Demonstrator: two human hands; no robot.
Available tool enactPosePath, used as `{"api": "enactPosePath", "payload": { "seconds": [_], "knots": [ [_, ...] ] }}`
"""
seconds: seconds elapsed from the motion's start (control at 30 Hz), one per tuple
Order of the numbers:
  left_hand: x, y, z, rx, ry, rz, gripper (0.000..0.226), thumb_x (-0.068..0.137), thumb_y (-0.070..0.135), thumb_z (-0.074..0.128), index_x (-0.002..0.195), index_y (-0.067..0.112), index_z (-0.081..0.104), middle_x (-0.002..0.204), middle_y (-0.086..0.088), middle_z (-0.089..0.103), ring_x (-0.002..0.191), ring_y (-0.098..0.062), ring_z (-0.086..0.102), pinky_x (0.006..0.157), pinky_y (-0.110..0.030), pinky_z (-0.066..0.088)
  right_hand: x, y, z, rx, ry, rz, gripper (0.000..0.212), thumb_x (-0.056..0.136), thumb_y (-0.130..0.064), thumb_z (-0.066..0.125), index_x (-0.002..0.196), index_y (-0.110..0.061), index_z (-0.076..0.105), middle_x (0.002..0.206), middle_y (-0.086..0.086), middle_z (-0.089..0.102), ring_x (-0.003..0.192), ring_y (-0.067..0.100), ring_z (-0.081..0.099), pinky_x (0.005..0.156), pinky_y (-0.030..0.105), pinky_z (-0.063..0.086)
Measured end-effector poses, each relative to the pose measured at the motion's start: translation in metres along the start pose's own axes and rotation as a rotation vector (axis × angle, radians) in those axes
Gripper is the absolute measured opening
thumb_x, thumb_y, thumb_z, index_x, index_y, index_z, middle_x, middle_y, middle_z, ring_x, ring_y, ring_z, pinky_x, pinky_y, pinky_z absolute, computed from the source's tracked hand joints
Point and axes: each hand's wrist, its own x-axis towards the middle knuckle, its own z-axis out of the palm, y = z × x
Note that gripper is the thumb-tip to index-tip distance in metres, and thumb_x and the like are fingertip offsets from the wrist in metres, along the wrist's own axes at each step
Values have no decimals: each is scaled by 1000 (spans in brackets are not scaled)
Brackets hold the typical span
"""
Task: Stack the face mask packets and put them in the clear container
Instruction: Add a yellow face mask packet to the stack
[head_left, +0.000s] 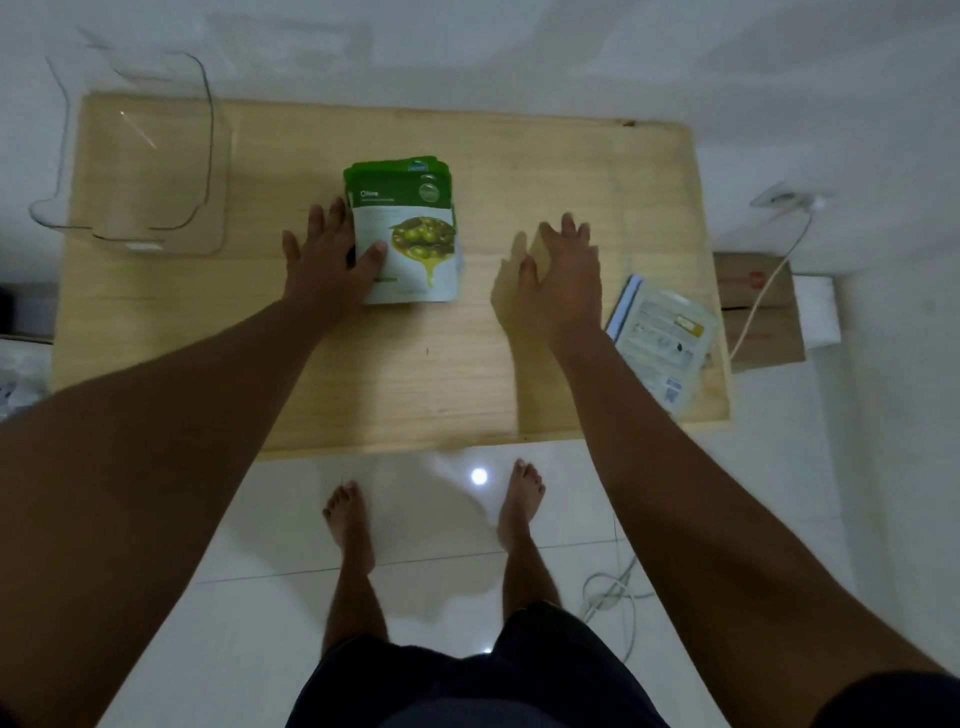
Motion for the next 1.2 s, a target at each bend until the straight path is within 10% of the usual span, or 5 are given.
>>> {"api": "enactPosePath", "payload": {
  "seconds": [0.27,0.5,0.73,0.9,1.2],
  "knots": [
    [-2,9,0,16,-27,-35,75,95,59,27,157,20,10,166,-7,8,152,-32,-3,117,-62,-5,-23,61,-23,-178,-99,558,77,97,-31,50,152,0,6,160,28,3,146,51,5,117,59,19],
    [-3,11,0,35,-13,-31,73,97,54,29,157,16,11,165,-9,9,152,-34,-1,116,-63,-4,-37,71,-15,-93,-67,331,63,92,6,40,150,5,16,156,27,22,146,39,23,122,45,23],
    [-3,11,1,28,-10,-33,72,97,53,29,157,16,12,165,-9,9,152,-33,-2,117,-63,-5,-47,71,-12,-88,22,196,48,97,-7,42,145,-7,35,141,20,49,131,35,49,109,48,42],
    [-4,12,2,46,0,-29,71,99,52,29,157,14,12,165,-10,10,152,-33,-1,117,-63,-4,-44,77,-14,-31,212,207,25,91,-22,55,69,-35,55,70,-4,59,63,7,53,79,35,48],
    [-3,9,3,41,-2,-29,72,98,53,27,157,16,12,165,-8,9,152,-32,-2,117,-62,-5,-49,66,-20,9,97,261,24,98,-26,53,112,-9,63,81,8,68,72,19,60,71,30,53]
  ]
}}
